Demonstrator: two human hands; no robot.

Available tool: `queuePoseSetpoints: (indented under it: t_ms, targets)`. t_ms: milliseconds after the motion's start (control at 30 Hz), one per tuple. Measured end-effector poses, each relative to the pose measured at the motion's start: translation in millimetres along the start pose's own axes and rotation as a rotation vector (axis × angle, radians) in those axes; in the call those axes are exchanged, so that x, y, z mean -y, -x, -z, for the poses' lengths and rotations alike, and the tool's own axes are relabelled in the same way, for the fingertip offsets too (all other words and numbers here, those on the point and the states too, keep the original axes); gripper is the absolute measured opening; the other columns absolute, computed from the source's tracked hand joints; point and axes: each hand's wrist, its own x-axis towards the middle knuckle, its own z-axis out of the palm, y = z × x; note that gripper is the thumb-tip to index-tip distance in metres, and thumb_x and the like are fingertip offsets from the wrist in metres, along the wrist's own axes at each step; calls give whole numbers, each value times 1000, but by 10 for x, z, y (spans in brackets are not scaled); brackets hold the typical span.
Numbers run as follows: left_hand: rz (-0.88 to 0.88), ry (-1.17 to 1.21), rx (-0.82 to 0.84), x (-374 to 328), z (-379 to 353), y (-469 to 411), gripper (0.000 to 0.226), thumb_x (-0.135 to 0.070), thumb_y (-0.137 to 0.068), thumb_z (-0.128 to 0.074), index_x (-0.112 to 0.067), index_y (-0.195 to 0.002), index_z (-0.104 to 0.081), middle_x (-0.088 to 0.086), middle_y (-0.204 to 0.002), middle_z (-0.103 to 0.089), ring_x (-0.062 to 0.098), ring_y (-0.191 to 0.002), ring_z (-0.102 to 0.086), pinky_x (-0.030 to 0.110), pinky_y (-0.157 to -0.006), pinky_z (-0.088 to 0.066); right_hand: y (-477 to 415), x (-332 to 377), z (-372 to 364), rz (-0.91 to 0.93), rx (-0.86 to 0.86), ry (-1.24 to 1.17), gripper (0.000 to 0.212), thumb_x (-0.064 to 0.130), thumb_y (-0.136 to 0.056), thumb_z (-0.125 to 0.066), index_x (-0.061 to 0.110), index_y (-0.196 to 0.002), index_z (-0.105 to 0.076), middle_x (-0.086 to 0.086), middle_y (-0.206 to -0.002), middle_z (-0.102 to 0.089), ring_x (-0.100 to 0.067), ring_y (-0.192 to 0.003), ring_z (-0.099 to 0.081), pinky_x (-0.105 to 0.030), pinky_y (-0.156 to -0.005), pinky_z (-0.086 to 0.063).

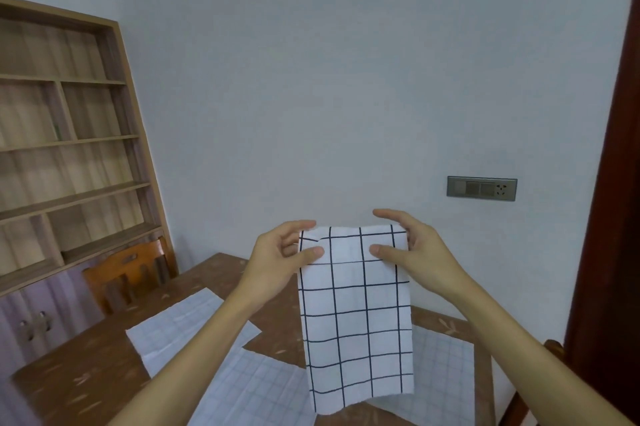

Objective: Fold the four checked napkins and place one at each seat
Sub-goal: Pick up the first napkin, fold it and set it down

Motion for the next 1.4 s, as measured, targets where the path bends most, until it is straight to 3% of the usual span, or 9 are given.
queuePoseSetpoints:
  t_ms: [200,467,600,700,800,967,1133,1300,1400]
  targets:
    - [4,38,-47,-58,44,-28,56,-10,-76,-86,-21,-126,-65,-2,-91,-80,15,-89,-76,26,-84,-57,-62,-63,28,5,-15,103,33,24,-81,-81,36,-111,-71,-7,-85,-72,-10,-59,-50,-22,-66,-48]
    - [72,256,-142,-72,90,-74,23,-13,-87,-76,-16,-110,-75,12,-87,-75,14,-85,-70,24,-79,-57,-78,-77,44,41,-46,99,30,26,-80,-82,37,-107,-72,23,-77,-68,4,-60,-52,-10,-66,-40]
    - [-36,130,-189,-134,114,-71,21,-7,-85,-77,-16,-104,-76,3,-82,-79,9,-81,-73,16,-83,-54,-98,-39,90,2,-65,42,22,25,-78,-83,30,-99,-75,-12,-82,-76,-24,-75,-72,-38,-74,-54]
    - [-172,-77,-246,-188,94,-73,17,-11,-85,-79,-21,-99,-76,-2,-81,-79,5,-83,-73,12,-81,-52,-120,-22,93,-6,-82,60,15,19,-79,-83,20,-93,-75,5,-72,-75,-4,-66,-68,-16,-67,-47]
    - [-324,-283,-273,-219,75,-70,11,-16,-87,-77,-22,-96,-75,-6,-91,-75,6,-85,-70,14,-82,-53,-148,-11,87,-4,-126,195,9,26,-79,-83,28,-84,-76,-6,-85,-67,-11,-71,-57,-20,-66,-41]
    - [-331,-309,-251,-188,88,-157,6,-21,-94,-70,-26,-97,-70,-5,-108,-63,8,-100,-63,21,-92,-49,-163,14,98,35,-126,208,9,25,-82,-80,26,-90,-74,9,-110,-61,-2,-98,-58,-10,-81,-40]
    - [-149,-42,-61,-162,3,-111,24,-21,-93,-70,-18,-115,-62,-5,-104,-70,10,-93,-67,18,-81,-53,-158,9,133,25,-133,16,8,23,-89,-73,17,-93,-74,21,-60,-63,4,-56,-53,-5,-58,-39]
    - [-146,-73,18,-17,-77,-66,21,-22,-93,-71,-8,-107,-66,23,-86,-67,35,-78,-63,46,-82,-56,-137,-46,170,-19,-182,-41,12,30,-89,-72,20,-94,-75,17,-67,-62,-7,-70,-56,-20,-70,-44]
    - [-160,-92,6,-9,-110,-95,45,-41,-94,-65,3,-90,-57,33,-71,-45,26,-67,-44,51,-69,-50,-120,-83,188,-95,-162,-7,20,32,-88,-73,23,-105,-69,3,-95,-72,-16,-87,-64,-19,-76,-47]
